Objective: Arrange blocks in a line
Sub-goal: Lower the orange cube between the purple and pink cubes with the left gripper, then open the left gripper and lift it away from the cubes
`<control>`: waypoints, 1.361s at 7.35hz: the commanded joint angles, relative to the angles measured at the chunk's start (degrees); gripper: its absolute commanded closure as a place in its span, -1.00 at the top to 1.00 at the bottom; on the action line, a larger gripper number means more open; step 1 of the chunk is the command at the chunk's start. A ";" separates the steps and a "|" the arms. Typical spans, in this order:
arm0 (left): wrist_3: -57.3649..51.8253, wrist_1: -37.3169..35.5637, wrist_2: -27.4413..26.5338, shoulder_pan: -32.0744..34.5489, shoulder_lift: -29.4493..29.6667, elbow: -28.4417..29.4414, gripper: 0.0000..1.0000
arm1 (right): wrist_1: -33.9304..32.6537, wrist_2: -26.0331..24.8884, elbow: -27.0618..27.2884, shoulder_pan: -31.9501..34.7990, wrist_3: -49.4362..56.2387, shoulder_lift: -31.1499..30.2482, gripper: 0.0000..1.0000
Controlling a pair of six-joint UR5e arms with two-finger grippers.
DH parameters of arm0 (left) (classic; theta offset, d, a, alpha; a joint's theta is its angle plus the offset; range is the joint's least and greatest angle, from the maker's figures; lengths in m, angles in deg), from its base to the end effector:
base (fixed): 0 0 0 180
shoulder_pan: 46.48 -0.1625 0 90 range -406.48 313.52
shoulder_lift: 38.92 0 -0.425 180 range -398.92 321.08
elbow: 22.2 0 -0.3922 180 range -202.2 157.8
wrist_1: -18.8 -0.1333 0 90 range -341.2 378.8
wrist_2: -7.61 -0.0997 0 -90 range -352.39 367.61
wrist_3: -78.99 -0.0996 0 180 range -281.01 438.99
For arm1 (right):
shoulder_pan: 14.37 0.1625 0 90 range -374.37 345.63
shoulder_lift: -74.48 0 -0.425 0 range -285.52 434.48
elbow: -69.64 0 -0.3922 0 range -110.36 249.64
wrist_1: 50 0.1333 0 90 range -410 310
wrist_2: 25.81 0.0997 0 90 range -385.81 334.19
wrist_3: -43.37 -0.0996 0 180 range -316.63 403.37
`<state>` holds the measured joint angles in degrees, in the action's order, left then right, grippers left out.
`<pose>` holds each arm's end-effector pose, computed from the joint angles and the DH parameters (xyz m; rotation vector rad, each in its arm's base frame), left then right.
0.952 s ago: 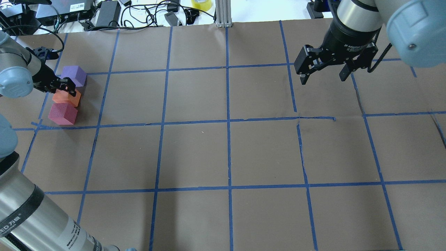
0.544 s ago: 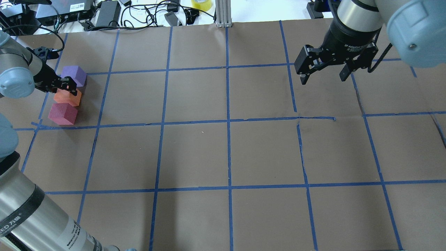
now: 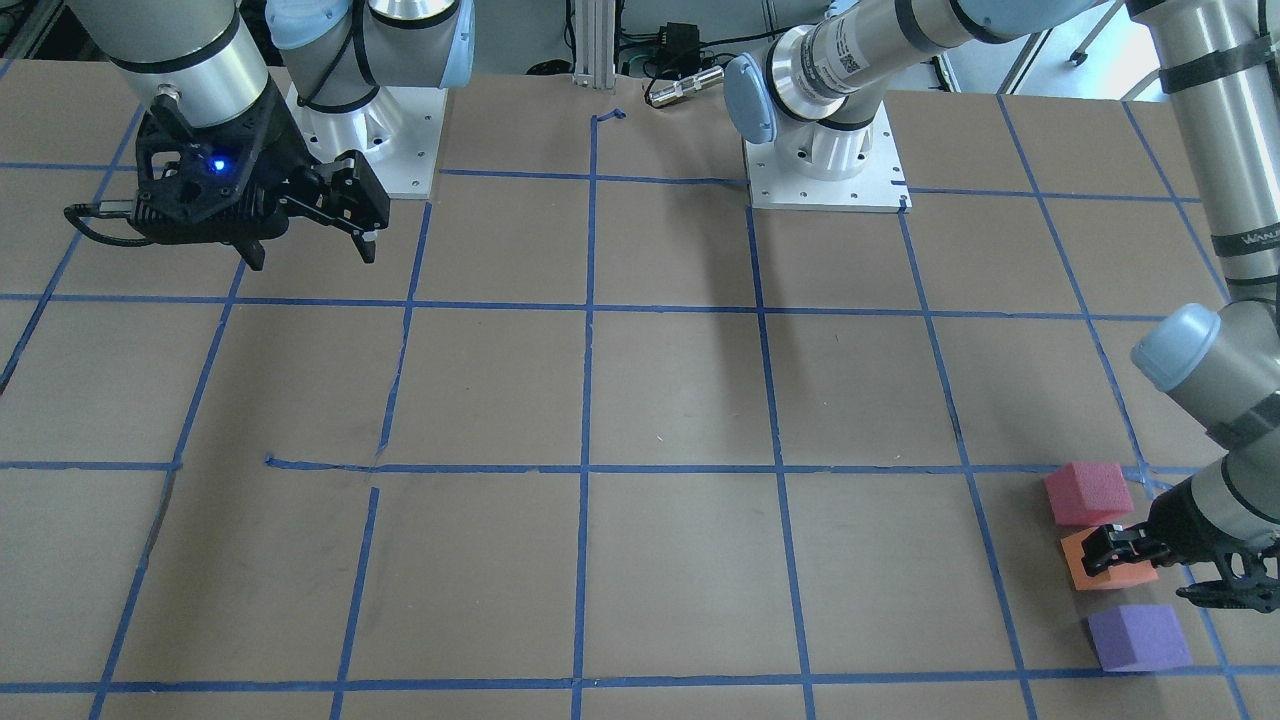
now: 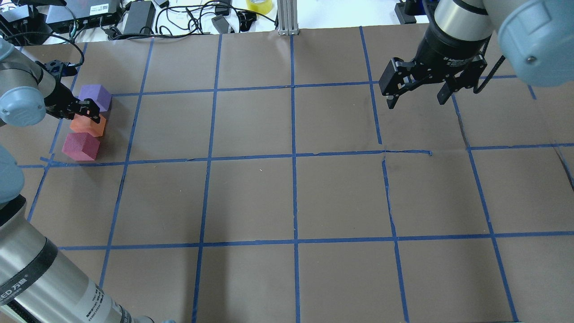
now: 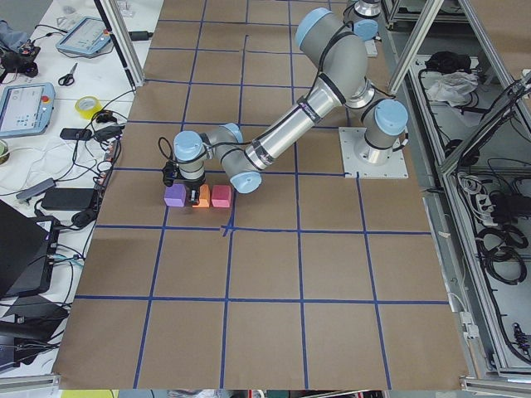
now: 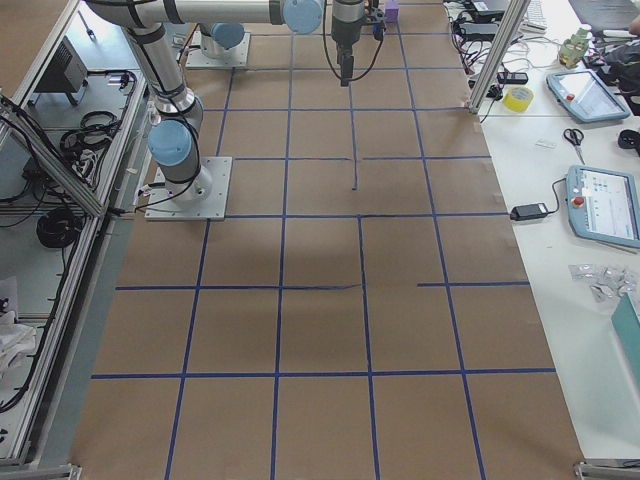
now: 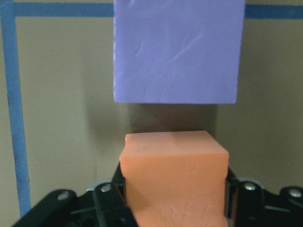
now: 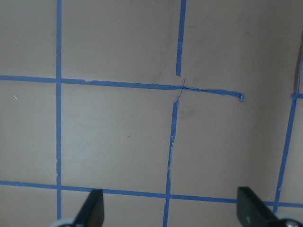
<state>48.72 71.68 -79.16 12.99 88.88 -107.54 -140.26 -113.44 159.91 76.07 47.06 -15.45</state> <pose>0.2335 -0.6694 0.1916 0.0040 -3.1251 0.1382 0.1412 -0.4912 0.4855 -0.1117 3.0982 0.0003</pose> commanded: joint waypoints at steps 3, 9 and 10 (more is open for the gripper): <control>-1.11 -1.64 -3.20 0.37 -1.84 0.34 1.00 | 0.18 0.00 0.00 0.00 0.00 0.02 1.00; 23.78 34.19 -4.01 17.27 -28.80 2.45 1.00 | 0.35 -0.09 0.00 -0.53 0.09 0.20 1.00; 33.69 34.31 -4.10 26.13 -30.49 2.89 1.00 | 0.53 -0.09 0.00 -0.53 0.00 0.20 1.00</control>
<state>70.83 103.72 -83.14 29.37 61.97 -105.25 -139.92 -113.49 159.90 75.58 47.14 -15.26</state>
